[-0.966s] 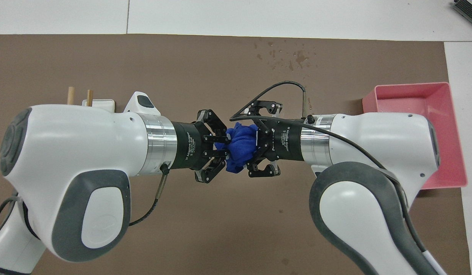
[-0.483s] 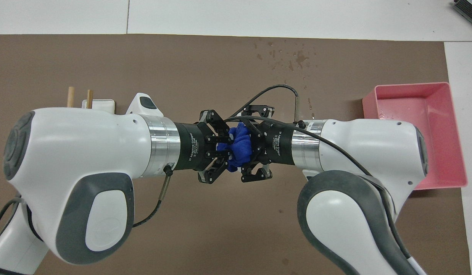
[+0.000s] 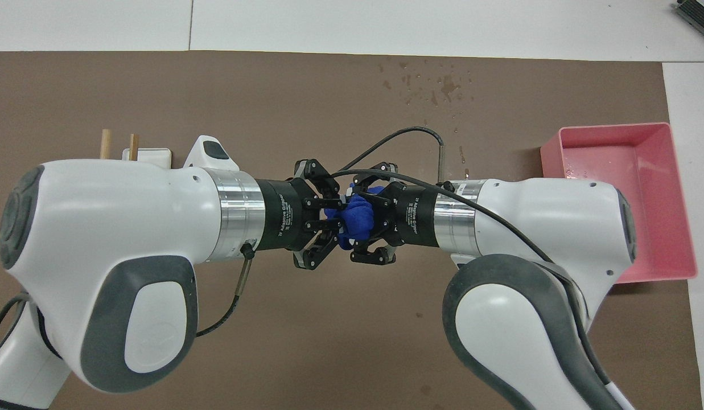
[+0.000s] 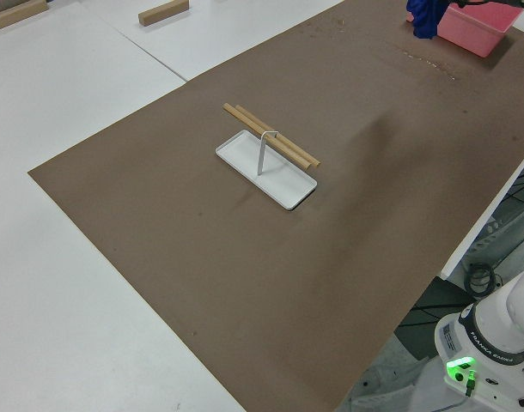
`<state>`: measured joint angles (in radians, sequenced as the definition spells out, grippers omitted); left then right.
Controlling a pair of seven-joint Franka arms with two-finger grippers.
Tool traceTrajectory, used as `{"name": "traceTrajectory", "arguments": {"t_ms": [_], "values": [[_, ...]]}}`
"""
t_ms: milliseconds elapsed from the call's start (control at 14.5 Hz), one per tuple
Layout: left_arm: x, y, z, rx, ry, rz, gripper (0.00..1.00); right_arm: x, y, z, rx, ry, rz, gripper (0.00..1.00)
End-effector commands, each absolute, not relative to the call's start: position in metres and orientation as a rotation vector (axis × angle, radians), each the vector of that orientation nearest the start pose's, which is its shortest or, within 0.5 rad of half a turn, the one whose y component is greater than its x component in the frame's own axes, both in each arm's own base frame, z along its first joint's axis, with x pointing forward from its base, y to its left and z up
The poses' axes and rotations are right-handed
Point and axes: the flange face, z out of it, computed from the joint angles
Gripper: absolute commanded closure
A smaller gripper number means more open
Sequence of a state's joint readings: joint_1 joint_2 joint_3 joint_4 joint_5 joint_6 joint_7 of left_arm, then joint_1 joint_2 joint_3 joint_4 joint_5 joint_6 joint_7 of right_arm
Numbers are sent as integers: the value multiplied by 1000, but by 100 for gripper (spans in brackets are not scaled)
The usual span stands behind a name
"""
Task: Wipe water with towel using both arms
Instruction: 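Close the right gripper on the towel held by the left gripper, then open the left gripper and withdraw it while the right gripper lowers towel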
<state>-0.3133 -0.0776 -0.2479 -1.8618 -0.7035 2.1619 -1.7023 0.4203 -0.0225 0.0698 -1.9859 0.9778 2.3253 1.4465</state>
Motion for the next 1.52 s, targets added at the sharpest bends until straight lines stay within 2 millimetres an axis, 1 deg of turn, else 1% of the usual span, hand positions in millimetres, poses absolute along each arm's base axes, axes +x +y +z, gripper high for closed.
{"name": "traceTrajectory", "arguments": {"t_ms": [0,138,207,276,345,414,552,621,690,828,897,966,1034,1103,1172,1241,1310,1448], "values": [[462,-334,605,1849,1629,-569,100,508,288,517,-1691,1593,603,100],[463,-332,605,1853,1626,-559,100,508,288,517,-1693,1590,602,100],[463,-333,605,1859,1623,-554,66,508,288,517,-1693,1590,602,100],[463,-333,606,1856,1630,-552,1,507,289,518,-1701,1583,598,100],[463,-332,607,1859,1628,-548,0,505,290,517,-1732,1567,597,100],[465,-329,607,1880,1627,-515,0,502,292,514,-1810,1524,589,100],[468,-327,608,2004,1594,-340,0,496,290,509,-1974,1462,578,100],[471,-323,606,2068,1579,-244,0,494,286,508,-2046,1431,559,100],[474,-318,604,2114,1558,-185,0,492,285,507,-2093,1398,554,100],[490,-291,602,2184,1469,-111,0,491,285,507,-2107,1386,556,100],[497,-278,600,2249,1378,-73,0,490,285,505,-2138,1364,552,100],[503,-264,598,2307,1301,-39,0,485,283,502,-2234,1297,537,100],[509,-247,595,2360,1243,-17,0,480,279,498,-2390,1147,494,100],[515,-230,593,2429,1177,17,0,475,275,496,-2509,1002,465,100],[516,-222,591,2523,1076,69,0,470,270,493,-2598,881,464,100],[517,-214,588,2616,974,115,0,470,259,490,-2675,778,451,100],[520,-199,586,2709,871,150,0,470,246,488,-2770,643,427,100],[518,-186,584,2943,532,205,0,467,228,483,-2933,305,395,100]]}}
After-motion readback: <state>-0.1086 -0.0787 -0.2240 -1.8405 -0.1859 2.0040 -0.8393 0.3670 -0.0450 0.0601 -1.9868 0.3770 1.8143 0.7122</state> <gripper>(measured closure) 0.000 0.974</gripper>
